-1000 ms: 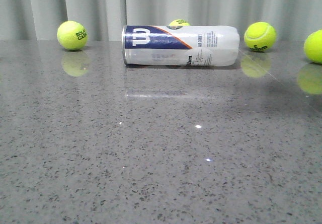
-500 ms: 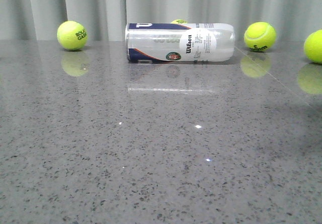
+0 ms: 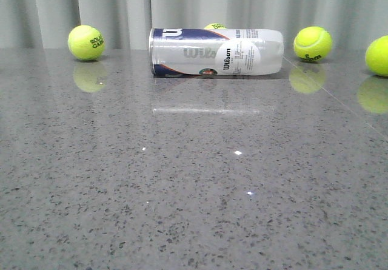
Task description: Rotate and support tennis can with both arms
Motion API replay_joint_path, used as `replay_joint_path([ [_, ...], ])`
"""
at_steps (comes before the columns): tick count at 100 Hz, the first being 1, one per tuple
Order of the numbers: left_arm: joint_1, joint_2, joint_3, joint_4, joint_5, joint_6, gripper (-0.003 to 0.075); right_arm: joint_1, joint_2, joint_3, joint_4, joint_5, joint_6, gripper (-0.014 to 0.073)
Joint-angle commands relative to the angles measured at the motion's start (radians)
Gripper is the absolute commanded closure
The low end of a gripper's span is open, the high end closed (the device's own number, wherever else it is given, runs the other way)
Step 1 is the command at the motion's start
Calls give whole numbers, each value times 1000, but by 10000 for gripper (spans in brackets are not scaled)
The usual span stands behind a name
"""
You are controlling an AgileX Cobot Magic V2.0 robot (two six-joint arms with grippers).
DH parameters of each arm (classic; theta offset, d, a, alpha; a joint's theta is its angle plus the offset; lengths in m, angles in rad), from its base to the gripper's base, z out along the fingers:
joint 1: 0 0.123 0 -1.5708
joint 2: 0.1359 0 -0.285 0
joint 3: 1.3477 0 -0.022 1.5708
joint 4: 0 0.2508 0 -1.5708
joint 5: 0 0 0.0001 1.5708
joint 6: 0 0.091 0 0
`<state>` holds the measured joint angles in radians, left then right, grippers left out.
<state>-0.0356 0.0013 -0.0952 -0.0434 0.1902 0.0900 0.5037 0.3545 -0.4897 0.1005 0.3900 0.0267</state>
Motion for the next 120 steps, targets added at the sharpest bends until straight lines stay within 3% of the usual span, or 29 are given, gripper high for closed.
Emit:
replay_joint_path([
  [1, -6, 61, -131, -16, 48, -11, 739, -4, -42, -4, 4, -89, 2, 655],
  [32, -40, 488, -453, -64, 358, -9, 738, -4, -62, 1, 4, -84, 2, 655],
  [44, -40, 669, -559, -162, 428, -9, 709, -4, -62, 1, 4, -84, 2, 655],
  [54, -40, 801, -626, -255, 431, 26, 541, -4, -62, 1, 4, -84, 2, 655],
  [66, -40, 936, -708, -407, 450, 114, 197, -4, -62, 1, 4, -84, 2, 655],
  [73, -40, 1013, -762, -507, 497, 171, 105, -4, -62, 1, 4, -84, 2, 655],
  [108, -43, 1343, -930, -1089, 714, 545, 136, -4, -62, 1, 4, -84, 2, 655],
  [120, -78, 1442, -986, -1206, 723, 609, 136, -4, -62, 1, 4, -84, 2, 655],
])
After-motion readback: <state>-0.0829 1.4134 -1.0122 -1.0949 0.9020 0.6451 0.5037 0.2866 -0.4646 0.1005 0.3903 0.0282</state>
